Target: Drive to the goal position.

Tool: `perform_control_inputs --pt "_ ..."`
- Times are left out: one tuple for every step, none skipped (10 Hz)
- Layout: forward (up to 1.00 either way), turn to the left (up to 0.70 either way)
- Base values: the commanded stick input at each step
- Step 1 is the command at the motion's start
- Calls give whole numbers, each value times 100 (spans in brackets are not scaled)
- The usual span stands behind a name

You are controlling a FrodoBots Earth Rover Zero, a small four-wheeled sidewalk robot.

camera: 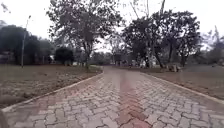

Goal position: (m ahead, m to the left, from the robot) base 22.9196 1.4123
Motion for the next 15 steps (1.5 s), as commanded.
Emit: perform_control_inputs --pt "70 0" --pt "70 0" --pt "70 0" --pt "70 0" --pt "70 0" --pt "70 0" --pt "70 0" --pt "70 0" --pt "70 0" --pt "70 0" --pt "70 0" --pt "70 0" --pt "70 0" --pt "70 -4" --pt "70 -8"
